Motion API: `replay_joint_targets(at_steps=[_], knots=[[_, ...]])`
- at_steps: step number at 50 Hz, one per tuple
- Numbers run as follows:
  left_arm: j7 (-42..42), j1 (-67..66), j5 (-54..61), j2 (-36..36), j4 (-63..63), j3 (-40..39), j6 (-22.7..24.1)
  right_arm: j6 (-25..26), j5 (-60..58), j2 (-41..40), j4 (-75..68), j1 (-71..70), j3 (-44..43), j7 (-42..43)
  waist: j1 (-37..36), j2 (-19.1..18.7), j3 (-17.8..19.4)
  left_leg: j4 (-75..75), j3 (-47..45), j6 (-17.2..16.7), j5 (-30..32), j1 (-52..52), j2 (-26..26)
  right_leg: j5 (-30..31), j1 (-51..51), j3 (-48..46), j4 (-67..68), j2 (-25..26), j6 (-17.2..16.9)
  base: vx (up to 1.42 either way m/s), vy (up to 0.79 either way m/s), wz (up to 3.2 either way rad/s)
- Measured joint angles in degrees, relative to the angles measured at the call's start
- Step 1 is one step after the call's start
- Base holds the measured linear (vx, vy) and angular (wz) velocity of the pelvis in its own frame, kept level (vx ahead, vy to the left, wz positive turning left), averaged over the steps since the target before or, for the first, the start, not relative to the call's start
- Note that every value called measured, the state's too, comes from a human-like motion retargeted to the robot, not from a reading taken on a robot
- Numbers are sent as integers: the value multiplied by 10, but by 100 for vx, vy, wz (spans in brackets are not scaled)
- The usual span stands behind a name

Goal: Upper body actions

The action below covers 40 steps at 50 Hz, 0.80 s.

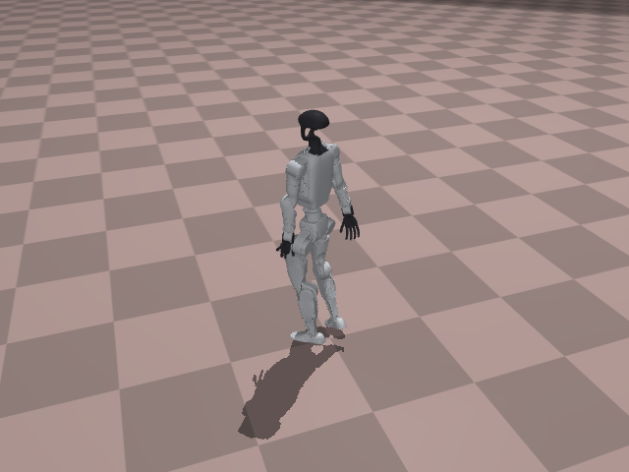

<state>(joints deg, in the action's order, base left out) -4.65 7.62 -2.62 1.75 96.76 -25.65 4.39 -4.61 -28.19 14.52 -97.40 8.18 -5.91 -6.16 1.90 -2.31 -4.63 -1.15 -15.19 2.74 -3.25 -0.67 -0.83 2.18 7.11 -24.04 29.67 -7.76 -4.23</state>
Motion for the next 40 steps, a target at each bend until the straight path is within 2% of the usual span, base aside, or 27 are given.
replay_joint_targets(at_steps=[2, 6, 10, 13, 18, 20, 22, 24, 25, 28, 29, 30, 32, 35, 37, 40], knots=[[-23, 46, -7, -12, -36, 28, 14, 8, 40, 11, 0, 45, -31, 38, 16, -5, 20, -1, 8, 4, 6, -6, 11, 46, 60, 10, 96, -9, 15, -8, 4, -6], [-105, 113, -37, -4, -116, 93, 35, 10, 138, 21, 0, 94, -61, 80, 33, -2, 62, -6, 8, 10, 13, -4, 19, 4, 130, -10, 241, -50, 57, -15, 3, 1], [-72, 128, -90, -7, -162, 131, 63, -26, 189, 20, 0, 119, -100, 109, 51, -14, 62, -14, 18, 11, 17, -16, 33, -1, 162, -3, 266, -38, 48, 2, 2, 13], [-62, 115, -86, -4, -169, 144, 77, -28, 207, 17, 0, 101, -82, 105, 49, -13, 54, -7, 5, 11, 17, -11, 29, 8, 145, 0, 218, -26, 40, 7, 2, -36], [-58, 32, -111, -12, -140, 116, 63, -14, 177, -7, 0, 8, -19, 63, 21, 2, 35, -12, -31, 7, 5, 7, 10, 42, 31, 30, -13, 15, 13, 9, -1, -54], [-47, -13, -110, -11, -115, 108, 52, -19, 158, -22, 0, -45, 16, 40, 16, 11, 28, -28, -37, 5, -6, 9, -1, -1, -27, 33, -117, 21, -4, 5, -6, -10], [-43, -64, -119, -3, -88, 81, 39, -32, 143, -46, 0, -106, 56, 8, 17, 16, 27, -59, -38, -2, -20, 9, -2, -72, -80, 11, -191, 25, 3, 5, -12, -2], [-42, -120, -132, 12, -62, 47, 26, -45, 136, -72, 17, -158, 92, -35, 1, 21, 26, -105, -53, -12, -21, 0, 3, -72, -102, -5, -253, 22, 22, 7, -15, -49], [-41, -147, -138, 22, -47, 29, 20, -48, 135, -85, 41, -177, 109, -61, -13, 27, 25, -136, -66, -17, -13, -8, 7, -56, -103, 20, -274, 21, 24, -11, -23, -68], [-39, -177, -134, 56, -10, -13, -3, -50, 144, -113, 133, -259, 134, -128, -28, 48, 46, -365, -56, -37, 114, -149, 57, -42, -78, 32, -286, -10, 21, -51, -28, 26], [-32, -182, -128, 68, -1, -21, -7, -57, 151, -114, 165, -284, 137, -144, -30, 53, 55, -439, -50, -12, 152, -204, 71, -40, -69, 30, -285, -15, 24, -60, -28, 118], [-23, -188, -120, 79, 6, -27, -10, -66, 158, -113, 197, -307, 140, -158, -33, 57, 64, -503, -51, 28, 186, -255, 81, -40, -63, 25, -284, -19, 27, -41, -24, 116], [-11, -211, -97, 94, 6, -31, -23, -88, 154, -101, 242, -343, 132, -199, -37, 57, 75, -599, -39, 53, 149, -328, 89, -36, -62, 2, -287, -21, 31, -25, -16, 86], [8, -221, -83, 101, 6, -56, -47, -114, 124, -86, 285, -370, 120, -208, -82, 63, 93, -687, -103, 94, 93, -372, 153, -39, -50, 12, -278, -23, 39, -19, -6, -17], [8, -227, -70, 102, 6, -68, -34, -126, 124, -86, 290, -371, 129, -182, -92, 73, 94, -705, -115, 87, 81, -381, 153, -39, -40, 20, -270, -34, 39, -5, -4, -28], [6, -229, -56, 100, 6, -69, -26, -142, 135, -93, 275, -353, 135, -153, -91, 74, 84, -692, -88, 48, 98, -378, 127, -39, -39, 21, -271, -38, 38, 5, 4, 3]])
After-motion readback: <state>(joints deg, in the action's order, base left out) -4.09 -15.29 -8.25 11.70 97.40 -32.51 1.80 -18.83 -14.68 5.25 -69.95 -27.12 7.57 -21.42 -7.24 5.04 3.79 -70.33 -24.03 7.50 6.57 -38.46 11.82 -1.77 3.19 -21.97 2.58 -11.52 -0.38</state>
